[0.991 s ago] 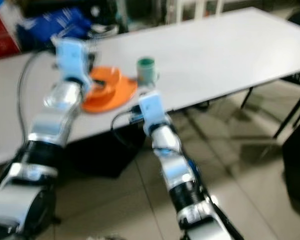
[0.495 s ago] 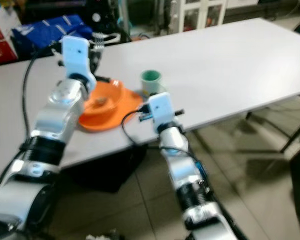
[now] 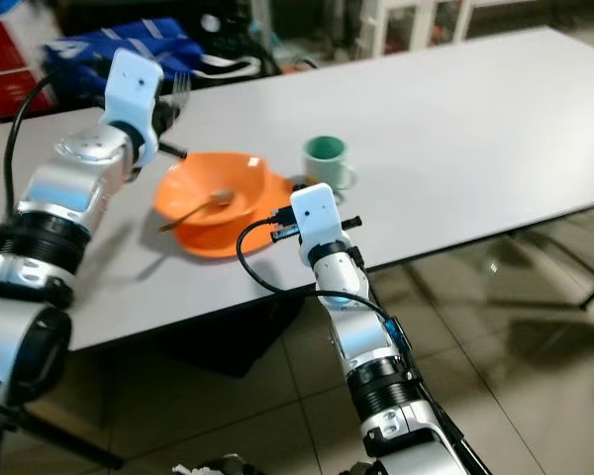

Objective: Setting the table

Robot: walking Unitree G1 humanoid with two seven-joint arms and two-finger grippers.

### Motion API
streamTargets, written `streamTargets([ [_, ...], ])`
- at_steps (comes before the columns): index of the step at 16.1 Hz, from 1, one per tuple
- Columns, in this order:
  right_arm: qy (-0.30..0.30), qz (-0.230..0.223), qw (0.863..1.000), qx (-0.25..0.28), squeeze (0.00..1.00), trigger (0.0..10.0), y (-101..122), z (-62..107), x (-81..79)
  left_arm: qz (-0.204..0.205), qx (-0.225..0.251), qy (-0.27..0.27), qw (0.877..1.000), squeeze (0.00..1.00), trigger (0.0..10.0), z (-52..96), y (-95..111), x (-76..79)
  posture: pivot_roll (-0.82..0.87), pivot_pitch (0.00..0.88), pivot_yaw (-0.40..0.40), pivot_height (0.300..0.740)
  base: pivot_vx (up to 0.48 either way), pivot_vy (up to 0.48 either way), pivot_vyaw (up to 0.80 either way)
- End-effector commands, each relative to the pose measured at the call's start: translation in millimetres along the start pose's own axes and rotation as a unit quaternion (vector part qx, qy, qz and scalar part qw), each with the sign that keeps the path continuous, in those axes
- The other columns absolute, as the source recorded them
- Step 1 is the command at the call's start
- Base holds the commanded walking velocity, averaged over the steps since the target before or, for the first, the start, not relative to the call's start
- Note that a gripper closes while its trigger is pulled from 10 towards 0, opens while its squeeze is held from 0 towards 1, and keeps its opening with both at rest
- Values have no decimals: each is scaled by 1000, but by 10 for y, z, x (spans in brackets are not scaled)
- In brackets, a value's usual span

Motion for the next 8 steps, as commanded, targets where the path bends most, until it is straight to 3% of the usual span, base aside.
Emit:
streamTargets([
  [1, 4, 2, 1000, 3, 0, 10000, 48, -11, -9, -45, -31, -41, 998, 0, 0, 0, 49, 26, -60, 9, 102, 727, 0, 0, 0],
  [4, 4, 3, 1000, 1, 0, 10000, 35, -6, -6, -100, -73, -89, 988, 0, 0, 31, -4, 8, -60, 9, 102, 727, 0, 0, 0],
  [8, 8, 2, 1000, 0, 0, 10000, 42, -6, -32, -172, -103, -161, 966, 0, 0, -12, -14, 236, -52, 27, 106, 727, 0, 0, 0],
])
Point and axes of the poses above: a point about 5 cm out from each wrist's last joint towards the gripper, its own z axis pointing back from the gripper into the wrist, its own y axis along the axis of the wrist's last joint, x = y × z, the point moved 3 cm from there along -z, pointing out of the wrist towards the gripper, and after that the axes turned 9 degrees about z, right-handed, at the moved point
